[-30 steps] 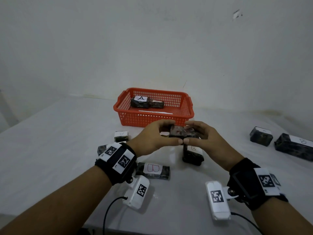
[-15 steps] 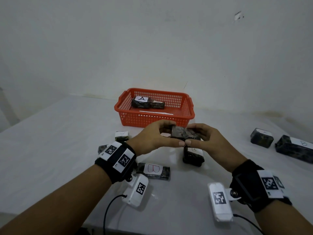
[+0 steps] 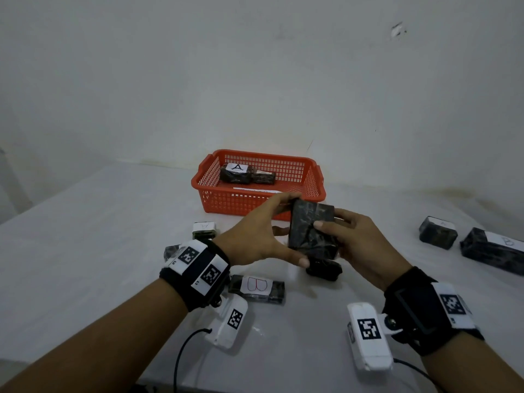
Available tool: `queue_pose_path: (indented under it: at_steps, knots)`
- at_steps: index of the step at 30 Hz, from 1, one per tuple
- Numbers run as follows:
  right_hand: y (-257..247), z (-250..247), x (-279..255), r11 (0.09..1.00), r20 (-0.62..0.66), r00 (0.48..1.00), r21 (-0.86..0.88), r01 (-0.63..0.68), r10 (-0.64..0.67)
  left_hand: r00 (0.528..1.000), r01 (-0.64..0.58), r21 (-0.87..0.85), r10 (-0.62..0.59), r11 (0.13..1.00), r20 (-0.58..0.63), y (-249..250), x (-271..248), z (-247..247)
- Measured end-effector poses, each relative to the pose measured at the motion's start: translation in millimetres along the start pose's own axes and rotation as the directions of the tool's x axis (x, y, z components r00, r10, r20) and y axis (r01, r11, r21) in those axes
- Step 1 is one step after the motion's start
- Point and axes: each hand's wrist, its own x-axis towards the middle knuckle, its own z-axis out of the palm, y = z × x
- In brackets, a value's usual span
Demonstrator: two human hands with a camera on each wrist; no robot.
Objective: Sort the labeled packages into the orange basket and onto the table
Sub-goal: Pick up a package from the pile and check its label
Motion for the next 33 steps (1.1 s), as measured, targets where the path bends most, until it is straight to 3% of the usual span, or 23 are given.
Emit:
queue_pose_path:
  at_steps: [3,10,16,21,25,30,33]
  knots:
    - [1,-3,0,0.998,-0.020,0.998,-0.035,0.051,-0.051,0.998,0.011,-0.083,-0.017,0.996,-0.068,0,2,3]
    - [0,-1,-1,0.989,-0.017,0.993,-0.088,0.117,-0.119,0.970,-0.017,0.004,0.017,1.000,-0.241,-1,11,4]
    - [-3,2,-2,0.984,-0.031,0.987,-0.089,0.154,-0.157,0.963,-0.103,0.004,0.100,0.995,-0.252,1,7,6]
    - [-2,-2,2,0.999,-0.007,1.000,-0.049,0.019,-0.020,0.945,-0.183,0.038,0.186,0.982,-0.267,3,3,5]
    - [-4,-2,2,0.997,0.070,0.997,-0.075,0.021,-0.016,0.943,-0.209,0.042,0.213,0.977,-0.256,3,4,1]
    - [-5,0,-2,0.982,0.085,0.990,-0.136,0.127,-0.116,0.992,-0.063,0.019,0.065,0.998,-0.106,0,1,-5]
    - [-2,-2,-2,0.977,0.094,0.987,-0.153,0.146,-0.133,0.996,0.038,0.004,-0.038,0.999,-0.085,-1,1,-6]
